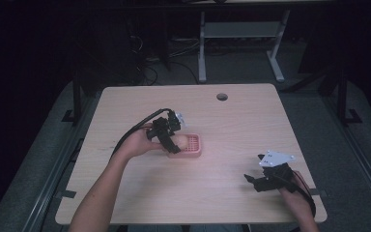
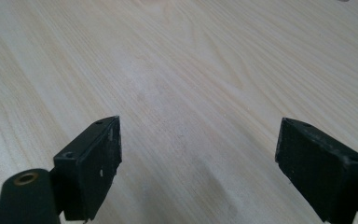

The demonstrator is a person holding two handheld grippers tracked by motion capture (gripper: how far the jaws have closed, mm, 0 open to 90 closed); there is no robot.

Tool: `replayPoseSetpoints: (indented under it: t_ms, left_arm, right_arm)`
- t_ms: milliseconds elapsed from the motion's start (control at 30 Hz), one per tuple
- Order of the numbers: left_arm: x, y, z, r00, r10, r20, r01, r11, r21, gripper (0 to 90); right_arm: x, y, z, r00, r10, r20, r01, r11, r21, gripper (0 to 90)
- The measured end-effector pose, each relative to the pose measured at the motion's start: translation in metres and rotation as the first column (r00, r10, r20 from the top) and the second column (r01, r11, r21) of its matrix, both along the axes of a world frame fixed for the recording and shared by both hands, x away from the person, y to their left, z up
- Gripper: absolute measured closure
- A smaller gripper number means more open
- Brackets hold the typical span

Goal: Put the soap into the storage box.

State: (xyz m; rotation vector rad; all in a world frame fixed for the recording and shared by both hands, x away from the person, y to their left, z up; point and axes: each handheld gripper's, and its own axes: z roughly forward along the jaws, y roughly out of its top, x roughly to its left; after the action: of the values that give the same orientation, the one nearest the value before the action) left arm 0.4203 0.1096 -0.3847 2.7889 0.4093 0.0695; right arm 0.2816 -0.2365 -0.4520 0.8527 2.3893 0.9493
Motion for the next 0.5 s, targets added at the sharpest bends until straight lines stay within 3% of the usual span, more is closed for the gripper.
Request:
replayPoseSetpoints:
  t_ms: [500]
  left_arm:
    - [0.01,-0.013,0.0,0.9999,-0.014,-0.009,0.014,0.9999,0.006,31.8]
  right_arm:
    - [0.0,0.0,0.0,1.0,0.0,-0.003,0.0,1.0,0.003,13.8]
